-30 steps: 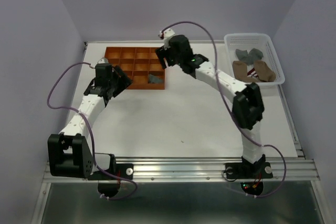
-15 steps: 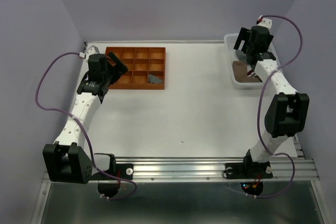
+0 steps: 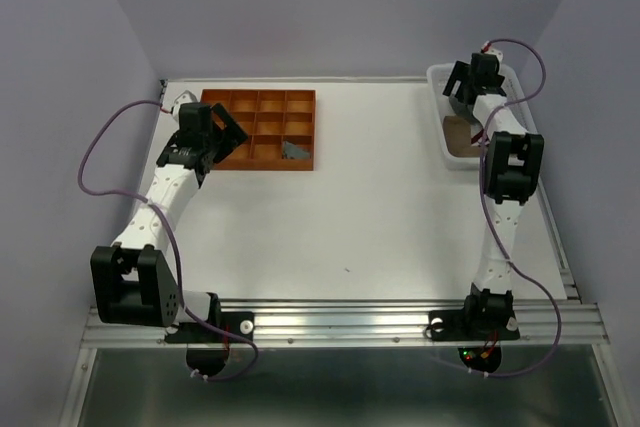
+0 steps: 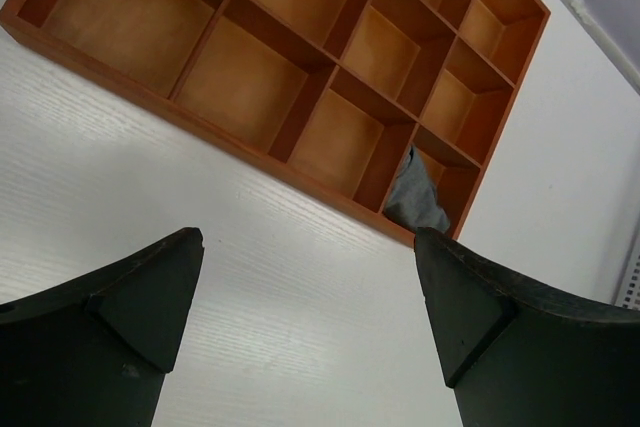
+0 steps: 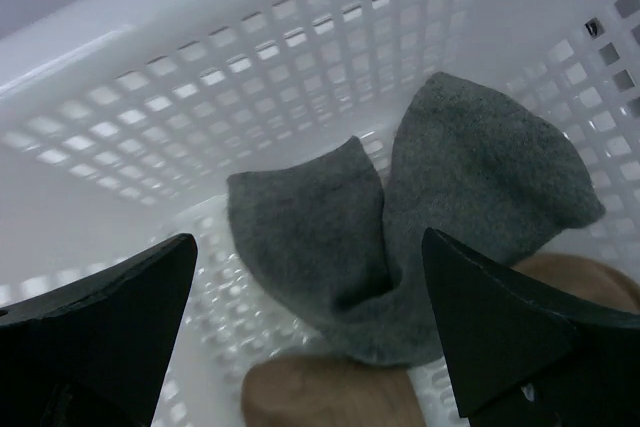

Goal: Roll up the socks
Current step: Grab a sock with the right arm

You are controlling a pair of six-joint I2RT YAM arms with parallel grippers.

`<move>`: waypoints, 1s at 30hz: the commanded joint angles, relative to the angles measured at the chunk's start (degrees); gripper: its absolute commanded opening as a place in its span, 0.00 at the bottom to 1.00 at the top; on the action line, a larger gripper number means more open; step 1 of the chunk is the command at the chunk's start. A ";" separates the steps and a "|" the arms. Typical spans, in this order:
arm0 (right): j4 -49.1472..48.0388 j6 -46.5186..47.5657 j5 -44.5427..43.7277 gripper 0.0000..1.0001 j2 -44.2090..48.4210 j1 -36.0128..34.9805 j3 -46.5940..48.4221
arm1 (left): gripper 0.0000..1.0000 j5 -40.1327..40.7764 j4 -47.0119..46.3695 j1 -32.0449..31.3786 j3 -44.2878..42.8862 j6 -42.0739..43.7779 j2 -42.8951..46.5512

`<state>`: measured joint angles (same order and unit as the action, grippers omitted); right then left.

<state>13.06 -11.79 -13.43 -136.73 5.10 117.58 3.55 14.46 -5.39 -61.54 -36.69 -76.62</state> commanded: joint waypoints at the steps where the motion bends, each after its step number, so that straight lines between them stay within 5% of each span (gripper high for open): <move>1: 2.15 0.80 -1.07 1.00 -5.65 0.61 9.40 | 0.99 1.37 -0.31 0.29 -3.32 1.35 -0.99; 3: 2.06 1.24 -3.08 0.97 -7.06 0.61 10.91 | 0.99 1.55 -0.39 0.29 -3.59 1.27 -1.60; 5: 2.23 2.30 -3.70 0.82 -8.38 0.61 12.32 | 0.99 1.46 -0.40 0.29 -3.85 1.35 -1.87; 9: 2.15 2.12 -3.71 0.74 -7.59 0.61 9.60 | 0.99 1.81 -0.22 0.29 -3.94 1.27 -1.78; 14: 3.63 4.14 -0.20 0.09 -6.28 0.61 8.02 | 0.99 2.34 0.74 0.29 -4.64 1.35 -1.17; 15: 3.81 4.15 0.94 0.03 -4.79 0.61 7.41 | 0.99 2.08 0.75 0.29 -4.64 1.35 -0.99; 21: 1.71 4.85 0.24 0.01 3.82 0.61 5.04 | 0.99 0.14 -1.36 0.29 -3.24 1.00 1.12; 30: -2.25 6.16 7.11 0.03 27.53 -3.77 -15.50 | 0.99 -5.57 -3.56 0.29 2.38 0.56 5.77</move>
<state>14.74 -6.90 -9.21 -117.73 4.69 107.22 0.93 13.04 -5.39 -61.10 -36.47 -74.78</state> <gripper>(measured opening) 0.057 0.986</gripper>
